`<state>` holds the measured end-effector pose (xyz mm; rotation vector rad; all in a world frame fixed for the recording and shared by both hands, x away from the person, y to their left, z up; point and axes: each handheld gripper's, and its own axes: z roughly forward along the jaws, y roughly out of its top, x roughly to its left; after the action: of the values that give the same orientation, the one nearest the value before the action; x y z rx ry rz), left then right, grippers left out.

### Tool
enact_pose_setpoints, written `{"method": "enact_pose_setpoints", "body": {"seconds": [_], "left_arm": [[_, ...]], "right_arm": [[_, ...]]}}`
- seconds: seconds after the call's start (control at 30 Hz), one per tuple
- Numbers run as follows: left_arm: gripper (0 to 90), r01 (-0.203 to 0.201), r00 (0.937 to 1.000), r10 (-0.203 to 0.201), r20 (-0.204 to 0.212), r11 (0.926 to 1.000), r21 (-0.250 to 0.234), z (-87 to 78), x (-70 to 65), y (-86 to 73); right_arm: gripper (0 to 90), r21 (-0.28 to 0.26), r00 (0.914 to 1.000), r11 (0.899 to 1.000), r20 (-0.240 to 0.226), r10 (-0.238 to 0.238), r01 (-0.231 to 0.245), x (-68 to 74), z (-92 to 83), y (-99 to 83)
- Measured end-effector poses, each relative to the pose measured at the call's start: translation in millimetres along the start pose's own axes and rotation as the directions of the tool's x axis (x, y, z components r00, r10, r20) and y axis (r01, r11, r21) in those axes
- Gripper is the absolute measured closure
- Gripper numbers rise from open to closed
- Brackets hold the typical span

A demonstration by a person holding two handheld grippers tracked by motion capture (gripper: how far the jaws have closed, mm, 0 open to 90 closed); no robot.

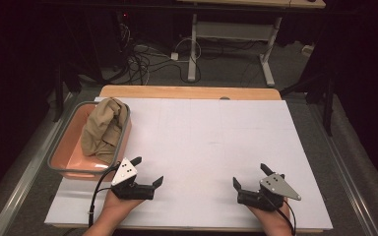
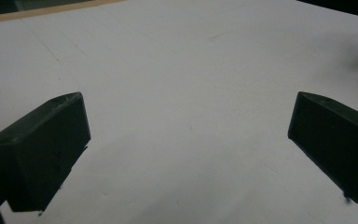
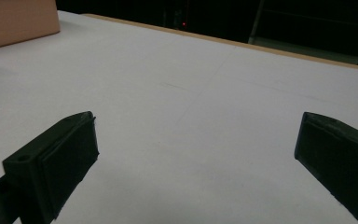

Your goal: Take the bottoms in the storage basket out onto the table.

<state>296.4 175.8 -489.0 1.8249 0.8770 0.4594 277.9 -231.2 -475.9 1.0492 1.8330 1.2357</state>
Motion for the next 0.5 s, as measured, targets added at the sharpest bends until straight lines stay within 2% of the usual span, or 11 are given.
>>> {"method": "enact_pose_setpoints", "body": {"seconds": [0.23, 0.3, 0.5], "left_arm": [[0.0, -0.001, 1.0, 0.001, -0.001, 1.0, 0.003, 0.0, -1.2, -0.4], [0.0, 0.018, 0.9998, -0.018, 0.004, 0.9998, 0.004, 1.3, -0.5, -0.2], [0.0, 0.01, 0.9997, -0.011, 0.021, 0.9999, 0.01, -0.1, -3.4, -0.3]], "right_arm": [[0.3, -0.005, 0.9998, 1.0, -0.002, -0.021, 0.021, 0.7, -2.4, -0.8], [0.3, -0.015, 0.9999, 1.0, -0.004, -0.012, 0.012, 0.6, -4.9, -1.7], [0.4, -0.026, 1.0, 1.0, -0.007, 0.005, -0.005, 1.4, -5.7, -2.5]]}}
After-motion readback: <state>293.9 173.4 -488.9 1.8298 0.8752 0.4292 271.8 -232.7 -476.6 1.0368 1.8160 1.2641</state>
